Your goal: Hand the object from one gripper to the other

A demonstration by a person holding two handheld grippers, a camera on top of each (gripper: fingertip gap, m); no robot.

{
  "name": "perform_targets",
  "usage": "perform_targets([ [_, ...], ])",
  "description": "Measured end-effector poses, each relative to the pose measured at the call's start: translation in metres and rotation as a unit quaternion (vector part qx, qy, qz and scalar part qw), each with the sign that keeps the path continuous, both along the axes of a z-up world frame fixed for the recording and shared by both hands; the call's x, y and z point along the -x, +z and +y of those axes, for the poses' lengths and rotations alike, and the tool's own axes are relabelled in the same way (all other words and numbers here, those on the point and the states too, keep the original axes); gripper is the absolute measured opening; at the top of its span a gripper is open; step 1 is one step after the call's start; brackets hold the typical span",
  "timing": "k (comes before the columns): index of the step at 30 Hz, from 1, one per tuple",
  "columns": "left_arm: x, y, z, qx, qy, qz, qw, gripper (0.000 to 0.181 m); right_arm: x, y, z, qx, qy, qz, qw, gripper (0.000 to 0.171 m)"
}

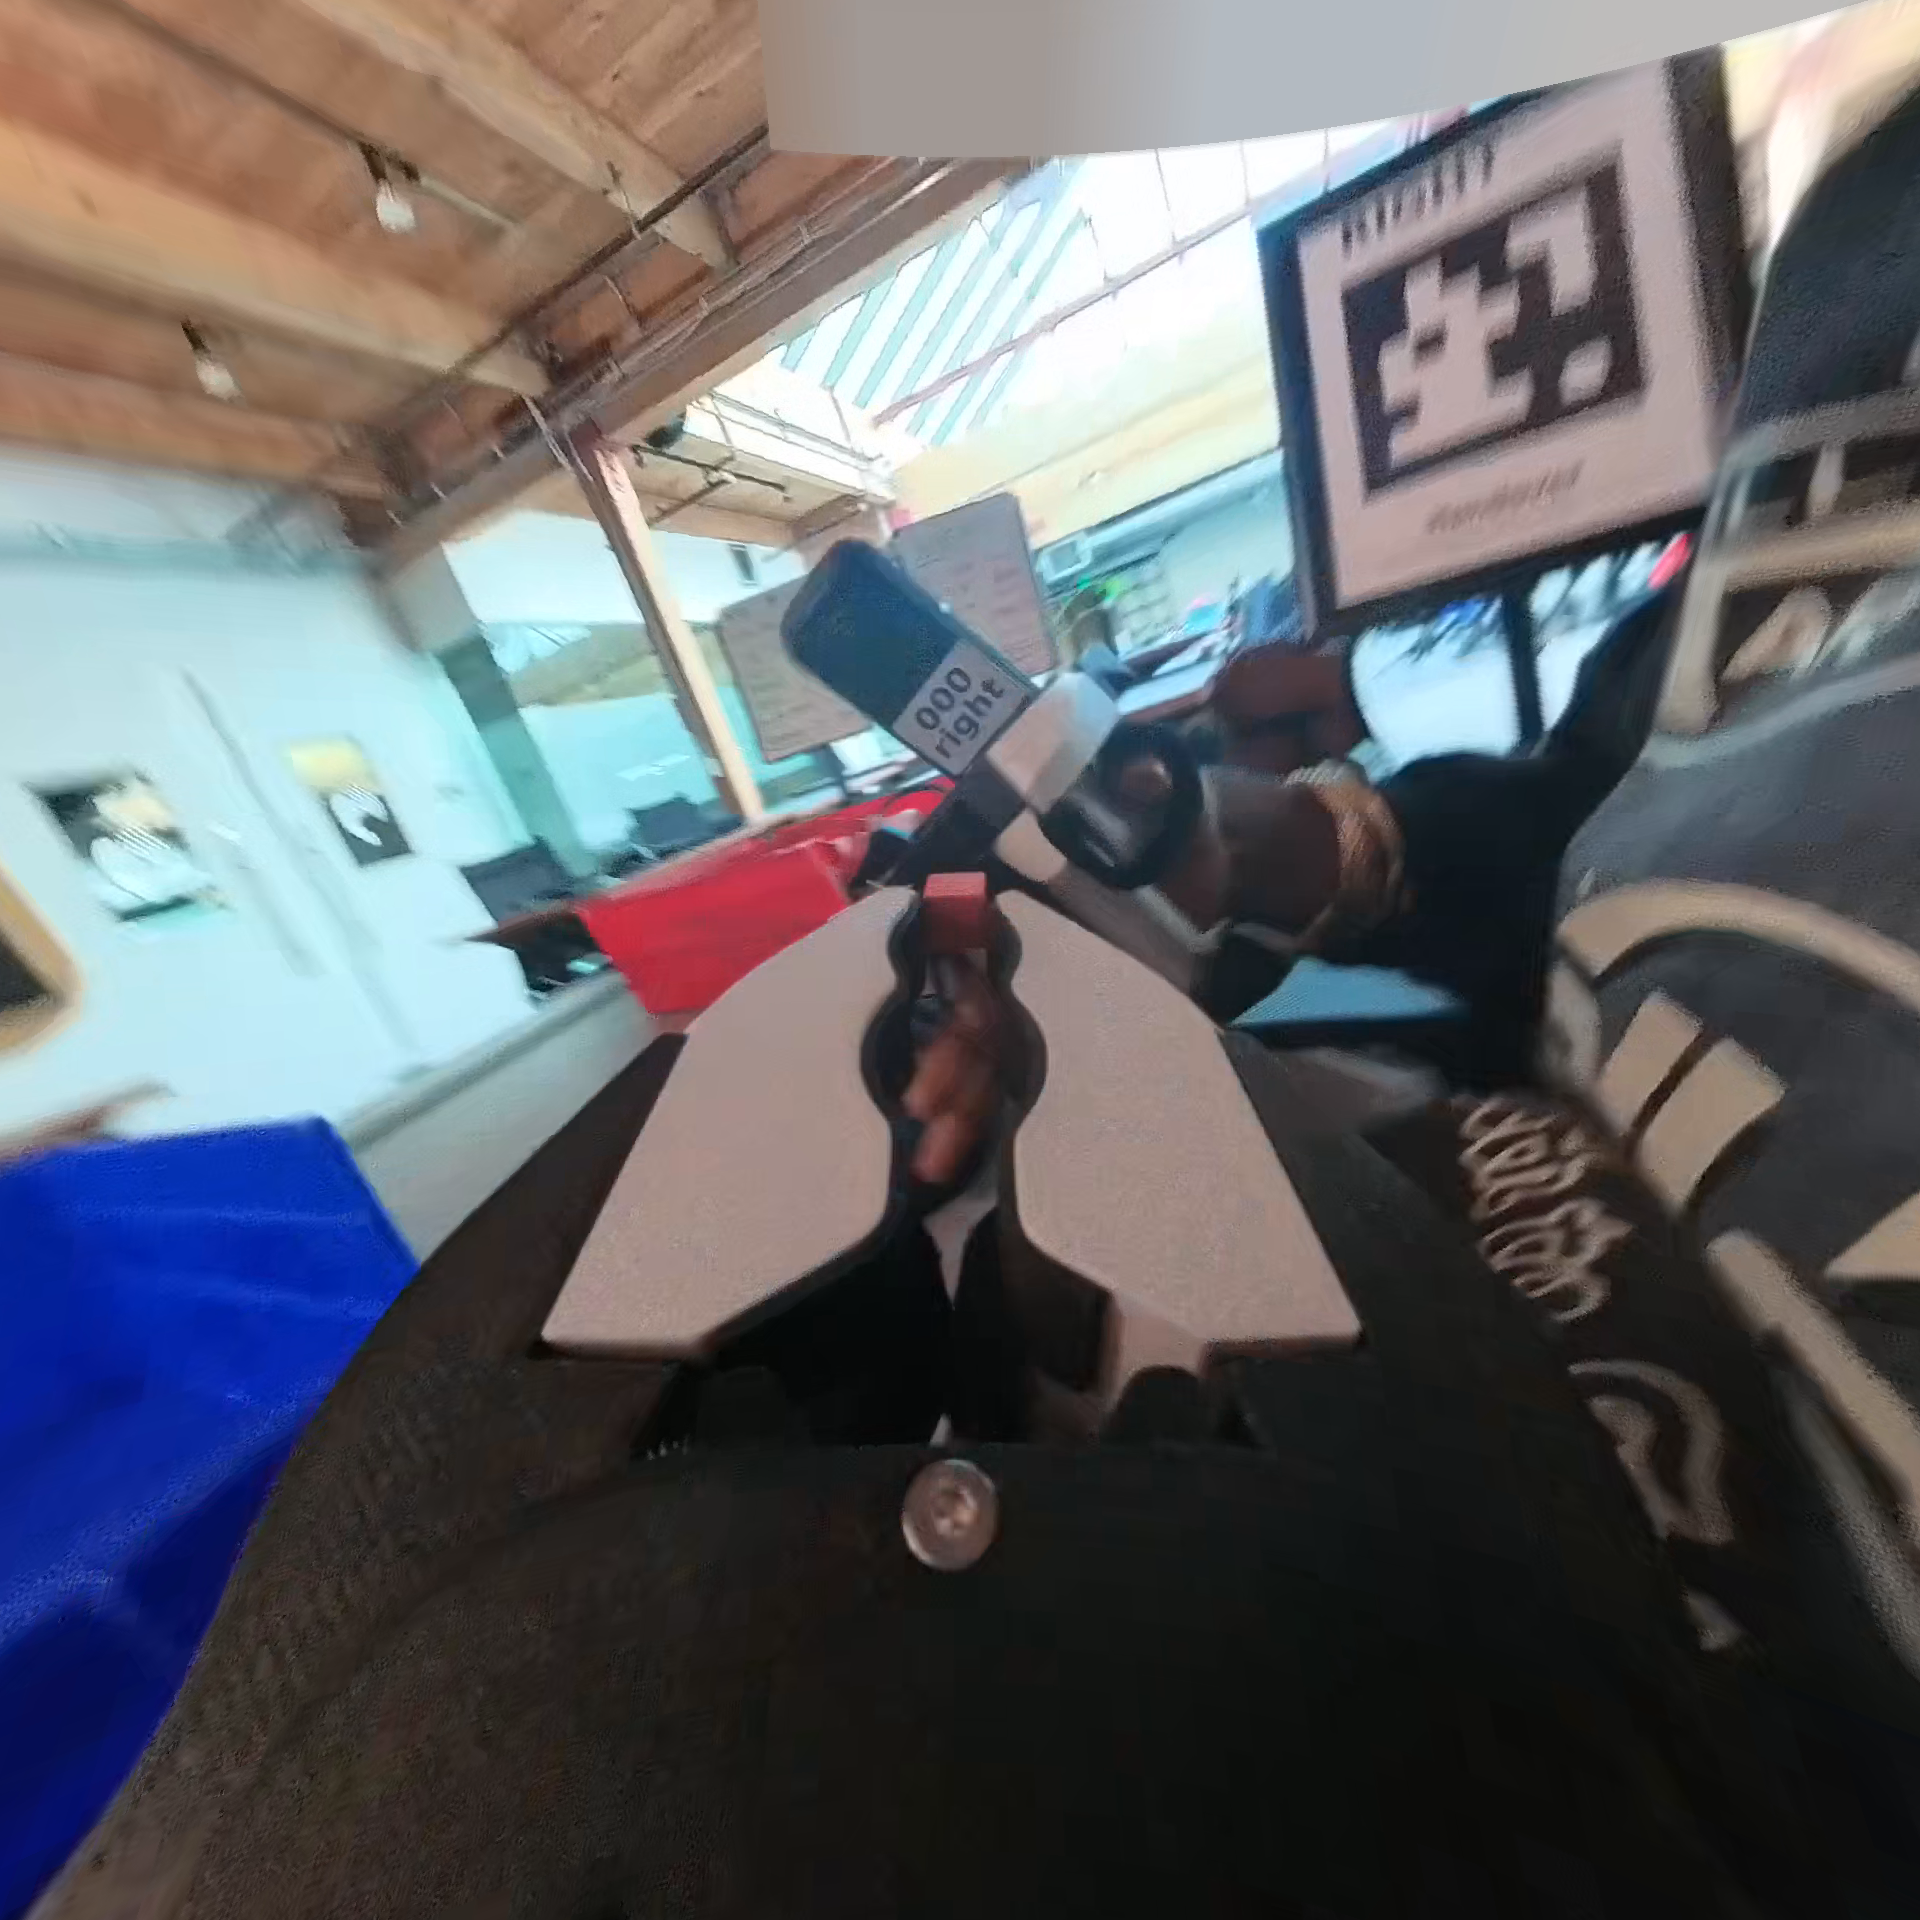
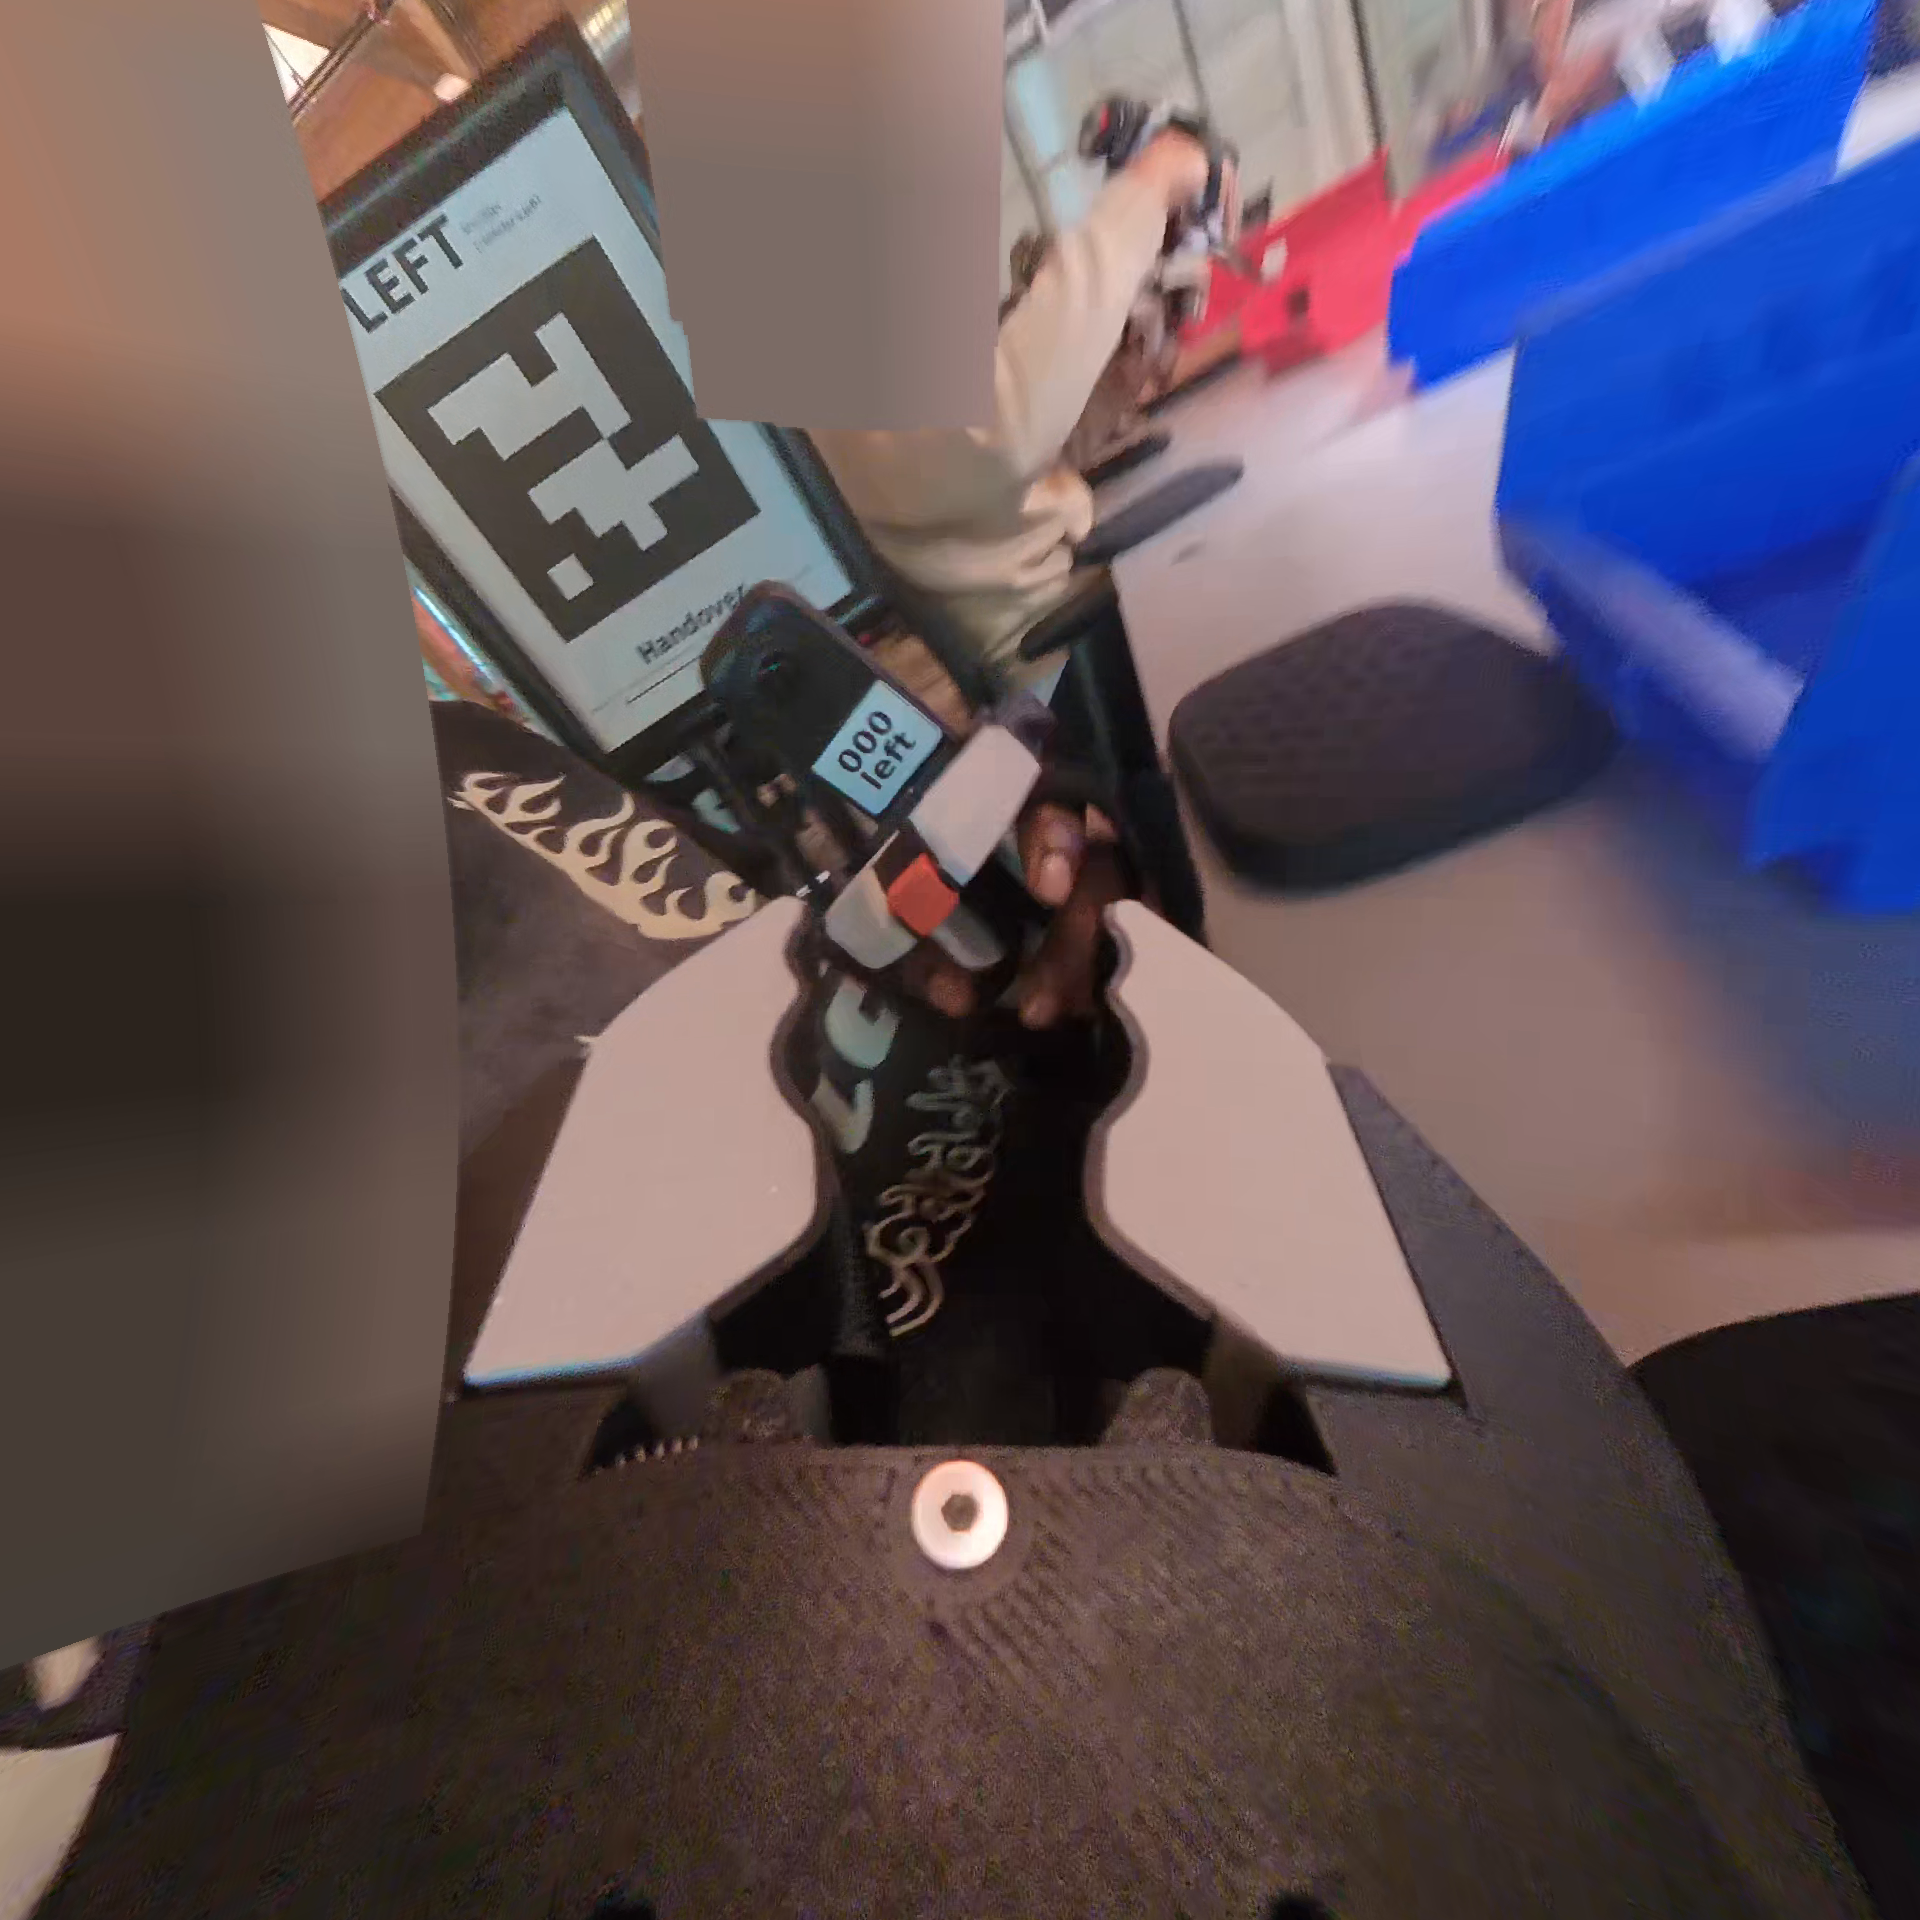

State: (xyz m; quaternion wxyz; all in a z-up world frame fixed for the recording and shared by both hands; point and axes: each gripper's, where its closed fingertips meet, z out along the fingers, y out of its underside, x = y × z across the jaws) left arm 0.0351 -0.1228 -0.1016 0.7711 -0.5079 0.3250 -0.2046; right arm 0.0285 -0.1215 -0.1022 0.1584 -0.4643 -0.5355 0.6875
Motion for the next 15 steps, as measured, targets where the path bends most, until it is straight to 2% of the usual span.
perform_targets([
  [1, 0.003, 0.000, 0.001, 0.038, -0.024, -0.035, 0.998, 0.010, 0.000, 0.006, 0.003, -0.024, -0.016, 0.037, 0.999, 0.057],
  [4, 0.006, -0.003, 0.005, 0.150, -0.104, -0.120, 0.976, 0.010, -0.002, 0.020, 0.007, -0.149, -0.071, 0.159, 0.973, 0.064],
  [7, 0.003, -0.009, 0.004, 0.263, -0.199, -0.198, 0.923, 0.010, -0.006, 0.020, 0.003, -0.322, -0.103, 0.231, 0.912, 0.058],
  [9, -0.002, -0.014, 0.001, 0.317, -0.253, -0.228, 0.885, 0.010, -0.006, 0.007, -0.002, -0.443, -0.097, 0.247, 0.856, 0.053],
  [12, -0.007, -0.013, -0.004, 0.340, -0.296, -0.249, 0.857, 0.010, -0.003, -0.010, -0.003, -0.580, -0.095, 0.259, 0.766, 0.035],
  [13, -0.009, -0.013, -0.005, 0.344, -0.302, -0.248, 0.854, 0.010, -0.004, -0.012, -0.006, -0.597, -0.088, 0.268, 0.751, 0.030],
  [15, -0.011, -0.014, -0.007, 0.348, -0.305, -0.241, 0.853, 0.010, -0.005, -0.011, -0.012, -0.603, -0.086, 0.285, 0.740, 0.022],
])
